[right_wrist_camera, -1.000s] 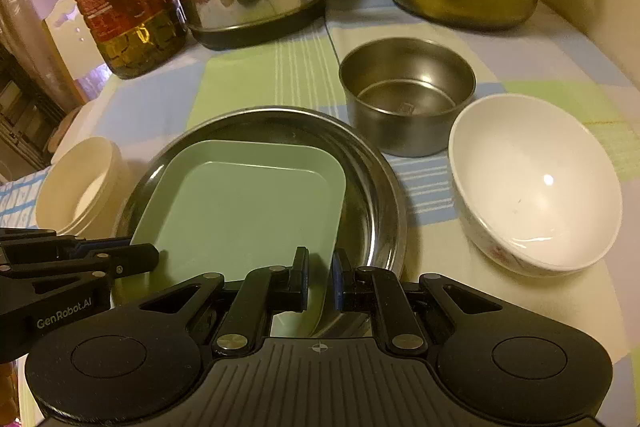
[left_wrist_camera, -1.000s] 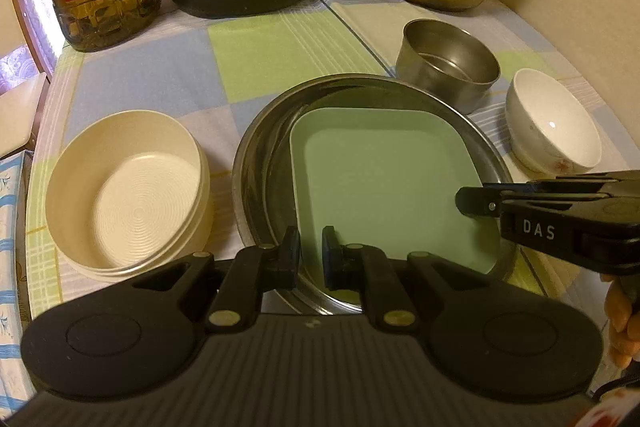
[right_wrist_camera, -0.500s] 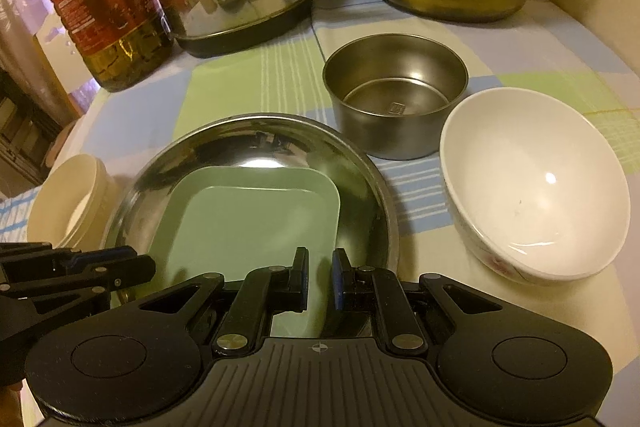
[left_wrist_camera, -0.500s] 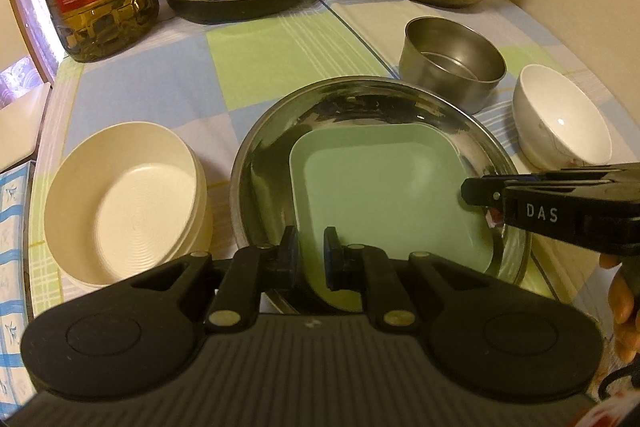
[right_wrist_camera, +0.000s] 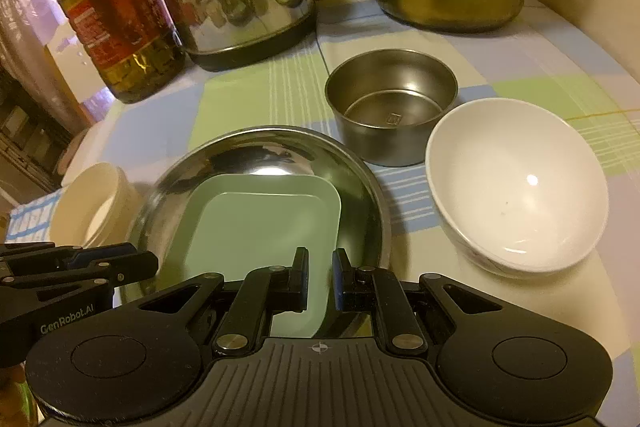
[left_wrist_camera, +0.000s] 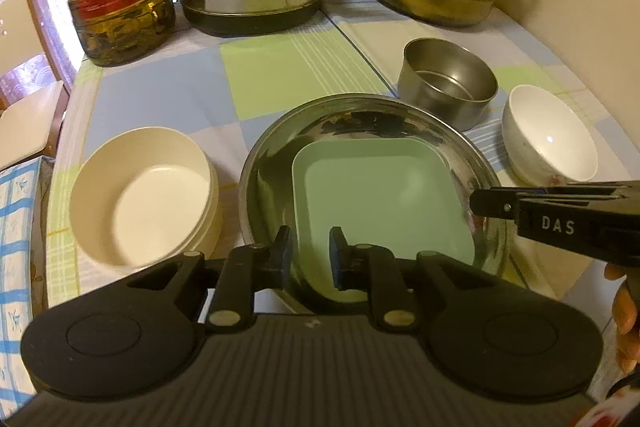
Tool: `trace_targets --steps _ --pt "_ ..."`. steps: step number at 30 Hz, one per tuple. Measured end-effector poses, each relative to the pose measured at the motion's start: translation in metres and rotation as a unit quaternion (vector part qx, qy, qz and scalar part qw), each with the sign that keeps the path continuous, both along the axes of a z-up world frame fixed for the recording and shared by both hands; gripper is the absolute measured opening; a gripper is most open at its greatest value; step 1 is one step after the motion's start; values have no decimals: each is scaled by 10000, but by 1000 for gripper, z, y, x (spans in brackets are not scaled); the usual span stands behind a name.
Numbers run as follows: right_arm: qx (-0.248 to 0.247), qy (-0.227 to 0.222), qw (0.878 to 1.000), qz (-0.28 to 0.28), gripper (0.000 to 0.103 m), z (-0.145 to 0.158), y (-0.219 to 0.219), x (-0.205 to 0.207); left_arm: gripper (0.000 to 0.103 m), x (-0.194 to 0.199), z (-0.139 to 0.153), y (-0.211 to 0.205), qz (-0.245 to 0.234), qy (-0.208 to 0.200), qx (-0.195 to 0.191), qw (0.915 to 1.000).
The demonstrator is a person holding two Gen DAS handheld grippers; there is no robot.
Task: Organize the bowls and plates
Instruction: 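Open both grippers and pull back from the tray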
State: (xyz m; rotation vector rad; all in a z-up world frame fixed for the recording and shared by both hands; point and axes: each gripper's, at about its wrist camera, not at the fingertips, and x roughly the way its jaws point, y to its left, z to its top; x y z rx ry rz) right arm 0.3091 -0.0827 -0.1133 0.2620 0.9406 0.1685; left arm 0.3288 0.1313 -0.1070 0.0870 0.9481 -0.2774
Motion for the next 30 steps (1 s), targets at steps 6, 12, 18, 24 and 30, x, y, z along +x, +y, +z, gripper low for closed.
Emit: trace_targets --steps 6,12,18,24,30 --pt "223 -56 9997 118 13 14 -13 -25 23 -27 15 2 252 -29 -43 9997" --pt "460 -19 9981 407 13 26 -29 -54 25 -67 25 7 639 12 -76 9979" --pt "495 29 9954 824 13 34 -46 -90 25 -113 30 6 1120 110 -91 9936" --pt "488 101 9914 1207 13 35 -64 -121 25 -159 33 -7 1493 131 -102 9887" --pt "470 184 9872 1514 15 34 -84 -149 25 -196 34 -27 1749 170 -148 9843"
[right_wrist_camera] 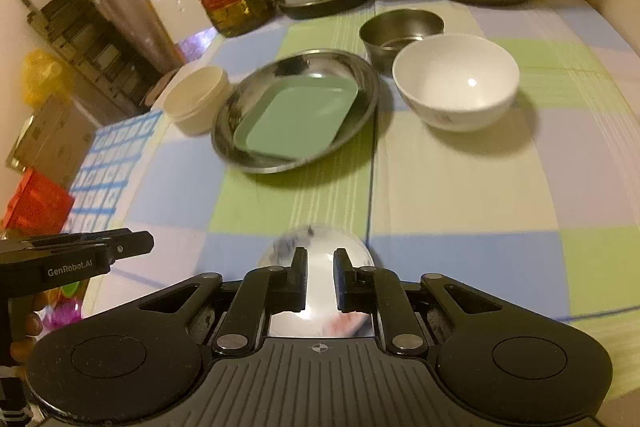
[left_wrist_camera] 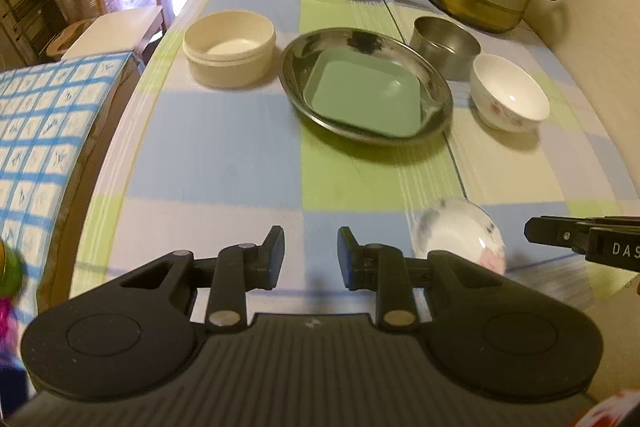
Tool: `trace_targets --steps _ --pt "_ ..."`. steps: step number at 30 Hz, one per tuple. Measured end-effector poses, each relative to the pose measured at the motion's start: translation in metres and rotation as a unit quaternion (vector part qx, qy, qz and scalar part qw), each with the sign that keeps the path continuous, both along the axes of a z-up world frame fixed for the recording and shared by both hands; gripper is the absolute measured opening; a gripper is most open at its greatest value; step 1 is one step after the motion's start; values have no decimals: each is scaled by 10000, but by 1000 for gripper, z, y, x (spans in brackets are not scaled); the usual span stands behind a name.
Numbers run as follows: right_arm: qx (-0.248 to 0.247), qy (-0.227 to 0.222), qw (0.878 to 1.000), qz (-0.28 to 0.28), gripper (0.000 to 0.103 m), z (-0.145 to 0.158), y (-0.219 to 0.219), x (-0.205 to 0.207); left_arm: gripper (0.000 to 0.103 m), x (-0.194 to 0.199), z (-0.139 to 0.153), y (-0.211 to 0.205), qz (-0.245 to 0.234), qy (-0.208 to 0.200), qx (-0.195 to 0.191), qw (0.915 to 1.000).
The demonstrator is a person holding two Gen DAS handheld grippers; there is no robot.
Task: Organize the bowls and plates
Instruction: 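Open both grippers and pull back from the tray, then move both grippers to the floral white dish and close on its rim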
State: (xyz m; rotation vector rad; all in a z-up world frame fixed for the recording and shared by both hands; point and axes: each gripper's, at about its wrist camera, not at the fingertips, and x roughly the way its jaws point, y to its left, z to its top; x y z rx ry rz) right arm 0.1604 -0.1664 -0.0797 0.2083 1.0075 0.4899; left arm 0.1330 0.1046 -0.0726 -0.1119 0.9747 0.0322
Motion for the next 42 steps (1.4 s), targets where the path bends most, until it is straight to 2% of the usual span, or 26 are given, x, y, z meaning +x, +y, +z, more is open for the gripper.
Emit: trace_targets --steps 8,24,26,29,36,38,42 --pt "20 -40 9999 165 36 2 -29 -28 25 -35 5 -30 143 -49 6 9999" --pt "35 -231 9995 219 54 7 -73 -66 26 -76 15 -75 216 -112 20 9997" --pt "81 -260 9994 207 57 8 -77 -69 30 -79 16 -79 203 -101 29 9997" --pt "142 -293 9993 154 60 9 -83 -72 31 -83 17 -84 165 -93 21 9998" --pt "287 -213 9994 -16 71 10 -93 -75 33 -88 18 -92 52 -60 48 10000" --pt "357 -178 9992 -97 74 9 -95 -76 37 -87 18 -93 7 -63 54 10000" --pt "453 -57 9985 -295 77 4 -100 -76 38 -84 14 -94 -86 -53 28 9999"
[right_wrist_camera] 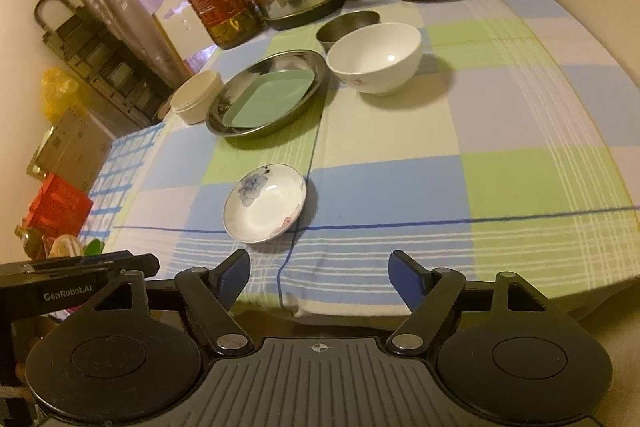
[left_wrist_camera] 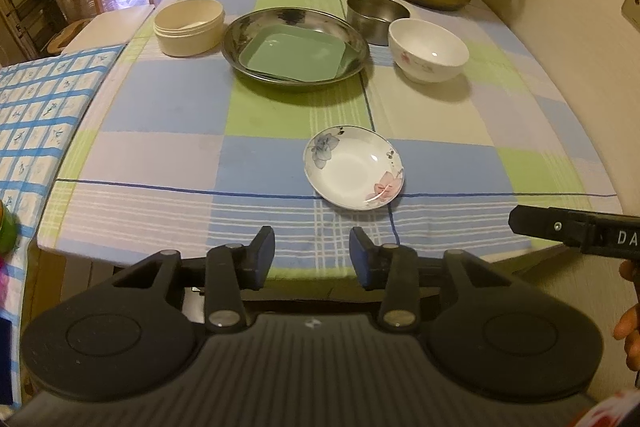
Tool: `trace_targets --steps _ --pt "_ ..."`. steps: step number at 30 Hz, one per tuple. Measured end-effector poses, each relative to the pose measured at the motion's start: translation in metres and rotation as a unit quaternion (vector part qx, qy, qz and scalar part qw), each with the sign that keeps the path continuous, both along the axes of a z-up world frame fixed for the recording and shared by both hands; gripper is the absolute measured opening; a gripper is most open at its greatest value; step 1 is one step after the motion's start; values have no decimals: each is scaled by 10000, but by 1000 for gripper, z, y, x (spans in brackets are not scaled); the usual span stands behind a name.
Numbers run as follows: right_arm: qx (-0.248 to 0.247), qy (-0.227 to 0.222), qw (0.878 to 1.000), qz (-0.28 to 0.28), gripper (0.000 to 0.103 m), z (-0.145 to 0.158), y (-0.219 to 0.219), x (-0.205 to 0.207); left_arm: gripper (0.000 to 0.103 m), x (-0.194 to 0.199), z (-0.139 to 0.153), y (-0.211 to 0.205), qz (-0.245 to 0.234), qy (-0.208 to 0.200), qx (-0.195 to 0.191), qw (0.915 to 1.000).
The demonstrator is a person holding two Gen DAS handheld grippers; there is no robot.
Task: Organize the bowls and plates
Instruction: 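Move both grippers to the floral white dish and close on its rim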
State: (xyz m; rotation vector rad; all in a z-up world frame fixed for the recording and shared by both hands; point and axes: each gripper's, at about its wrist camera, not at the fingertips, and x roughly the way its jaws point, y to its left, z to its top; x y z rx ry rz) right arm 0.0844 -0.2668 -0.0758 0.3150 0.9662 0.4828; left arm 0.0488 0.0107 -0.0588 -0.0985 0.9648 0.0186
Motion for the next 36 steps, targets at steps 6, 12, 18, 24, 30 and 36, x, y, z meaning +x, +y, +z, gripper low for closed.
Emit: trace_targets --steps 6,12,18,24,30,36 --pt "-91 92 9998 -120 78 -6 2 3 38 13 -9 1 -194 58 -74 9998" --pt "-219 311 9989 -285 78 -12 9 10 38 33 -18 6 -382 118 -122 9991" --pt "-138 508 9980 -346 78 -17 22 26 38 53 -26 14 -546 229 -152 9981" --pt "-180 601 9977 -242 65 -27 45 41 38 71 -38 22 -674 322 -207 9970" --pt "-62 799 9967 -136 46 -42 63 52 37 87 -50 22 -851 366 -236 9954" --pt "-45 873 9962 -44 37 -51 78 63 36 99 -57 25 -941 402 -228 9945"
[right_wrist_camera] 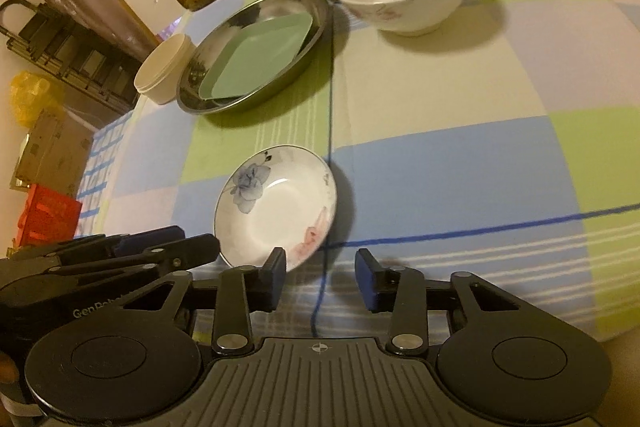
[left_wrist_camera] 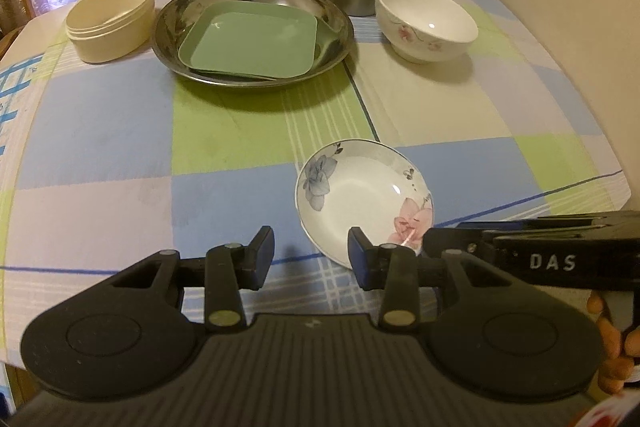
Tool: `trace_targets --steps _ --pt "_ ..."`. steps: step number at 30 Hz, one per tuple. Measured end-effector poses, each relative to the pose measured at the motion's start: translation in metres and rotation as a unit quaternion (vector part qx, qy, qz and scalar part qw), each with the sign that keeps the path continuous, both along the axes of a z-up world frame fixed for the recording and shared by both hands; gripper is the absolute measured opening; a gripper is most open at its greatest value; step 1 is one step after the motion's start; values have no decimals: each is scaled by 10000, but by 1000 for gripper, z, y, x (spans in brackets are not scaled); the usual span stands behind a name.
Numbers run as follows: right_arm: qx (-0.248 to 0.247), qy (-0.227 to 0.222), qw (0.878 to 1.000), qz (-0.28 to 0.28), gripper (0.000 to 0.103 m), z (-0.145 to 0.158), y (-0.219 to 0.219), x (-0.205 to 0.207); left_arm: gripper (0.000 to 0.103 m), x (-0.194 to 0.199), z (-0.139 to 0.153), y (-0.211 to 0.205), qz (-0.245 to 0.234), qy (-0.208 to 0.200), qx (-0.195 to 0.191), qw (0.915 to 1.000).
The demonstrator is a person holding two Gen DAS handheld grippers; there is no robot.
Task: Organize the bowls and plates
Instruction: 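Move both grippers to the floral white dish and close on its rim, then lift the floral dish with both grippers and lower it onto the green tray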
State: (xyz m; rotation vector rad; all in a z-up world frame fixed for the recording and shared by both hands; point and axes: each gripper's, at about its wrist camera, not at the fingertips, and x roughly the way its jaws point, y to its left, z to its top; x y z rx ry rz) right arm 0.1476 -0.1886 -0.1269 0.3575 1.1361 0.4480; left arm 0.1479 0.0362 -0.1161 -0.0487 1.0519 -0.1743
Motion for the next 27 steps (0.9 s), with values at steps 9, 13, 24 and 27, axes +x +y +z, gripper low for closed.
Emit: trace_targets --steps 9,13,24,27 --pt "-163 80 9998 -66 26 -7 9 9 34 17 -10 3 -74 99 3 9999" --pt "-242 41 9997 -81 20 -6 12 12 32 24 -14 3 -114 137 14 9998" --pt "-493 -31 9988 -6 11 -7 22 20 14 34 -23 2 -269 222 -4 9994" --pt "-519 -39 9986 1 11 -7 22 21 13 33 -24 1 -315 219 -13 9993"
